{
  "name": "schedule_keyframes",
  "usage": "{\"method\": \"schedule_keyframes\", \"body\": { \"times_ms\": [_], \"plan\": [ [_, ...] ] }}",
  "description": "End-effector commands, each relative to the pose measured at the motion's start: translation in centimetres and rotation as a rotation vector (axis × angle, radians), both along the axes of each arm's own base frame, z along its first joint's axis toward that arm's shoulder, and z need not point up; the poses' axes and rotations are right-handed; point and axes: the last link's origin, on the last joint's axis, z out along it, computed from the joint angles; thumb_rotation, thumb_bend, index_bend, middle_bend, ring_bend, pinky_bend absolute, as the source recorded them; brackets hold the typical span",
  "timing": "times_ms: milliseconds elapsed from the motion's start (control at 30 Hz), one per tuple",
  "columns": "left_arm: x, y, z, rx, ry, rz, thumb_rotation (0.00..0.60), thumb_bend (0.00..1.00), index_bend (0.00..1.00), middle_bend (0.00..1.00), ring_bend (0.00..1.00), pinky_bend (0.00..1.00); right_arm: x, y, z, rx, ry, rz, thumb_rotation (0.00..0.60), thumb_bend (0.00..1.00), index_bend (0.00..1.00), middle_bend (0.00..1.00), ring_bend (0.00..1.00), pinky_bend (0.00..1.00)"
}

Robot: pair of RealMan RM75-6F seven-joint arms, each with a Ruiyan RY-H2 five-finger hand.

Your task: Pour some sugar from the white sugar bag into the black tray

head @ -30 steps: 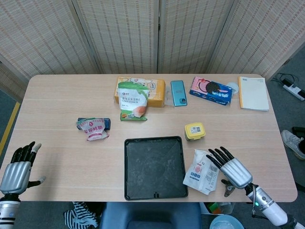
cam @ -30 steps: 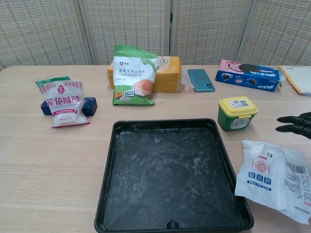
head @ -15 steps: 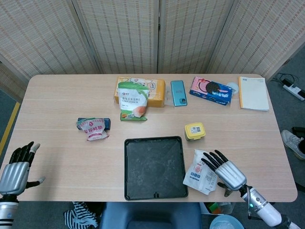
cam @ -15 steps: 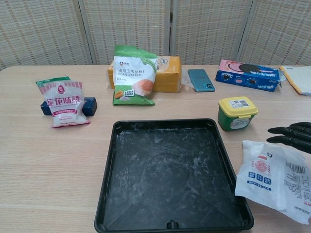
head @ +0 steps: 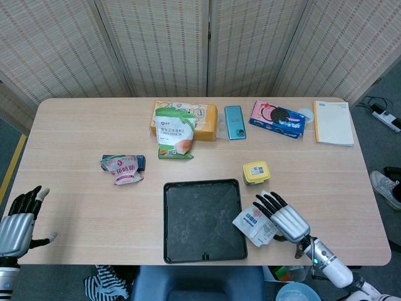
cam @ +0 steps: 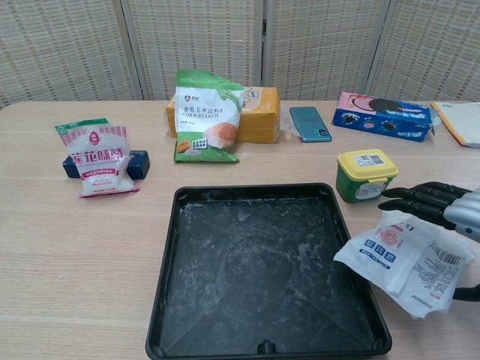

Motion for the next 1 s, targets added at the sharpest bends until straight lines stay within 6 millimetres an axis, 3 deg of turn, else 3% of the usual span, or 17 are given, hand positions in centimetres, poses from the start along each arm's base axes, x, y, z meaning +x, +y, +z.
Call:
{"method": "schedule_keyframes", "body": {
  "times_ms": [33,267,467,533,600,800,867,1000],
  "plan": [
    [0.1,-0.1,0.1,0.001,-0.006,-0.004,0.600,0.17,0.00,0.00,0.06,0.09,0.8,-1.0,-0.1,-0.016,0.003,0.005,0.600,0.16,0.00,0.00,0.00,0.00],
    [-0.1,0.1,0.3,0.002,-0.005,0.002,0.600,0.17,0.00,0.00,0.06,0.09,1.9,-1.9,0.1,-0.029,-0.021,-0.015,0.600,0.16,0.00,0.00,0.00,0.00],
    [-0.1,0.0,0.2,0.008,0.002,0.003,0.600,0.17,0.00,0.00,0.08,0.09,1.1,-1.0,1.7,0.029,0.008,-0.060,0.600,0.16,0.00,0.00,0.02,0.02],
    [-0.1,0.0,0.2,0.006,-0.002,0.003,0.600,0.17,0.00,0.00,0.16,0.10,1.1,-0.3,2.9,0.039,-0.003,-0.058,0.600,0.16,0.00,0.00,0.11,0.15],
    [0.0,0.0,0.1,0.007,0.002,0.001,0.600,0.17,0.00,0.00,0.18,0.10,1.0,0.4,4.3,0.026,-0.003,-0.040,0.600,0.16,0.00,0.00,0.26,0.36],
    [-0.2,0.2,-0.1,0.006,0.017,0.006,0.600,0.17,0.00,0.00,0.18,0.10,0.7,1.1,7.1,-0.005,0.005,-0.063,0.600,0.16,0.00,0.00,0.45,0.65],
    [-0.2,0.2,-0.1,0.010,0.020,0.008,0.600,0.17,0.00,0.00,0.18,0.10,0.5,1.0,7.5,0.015,0.019,-0.098,0.600,0.16,0.00,0.00,0.57,0.75],
    [-0.2,0.2,-0.2,0.006,0.027,0.007,0.600,0.17,0.00,0.00,0.20,0.10,-0.2,0.4,7.5,0.076,0.082,-0.165,0.600,0.16,0.00,0.00,0.72,0.89]
  ]
}}
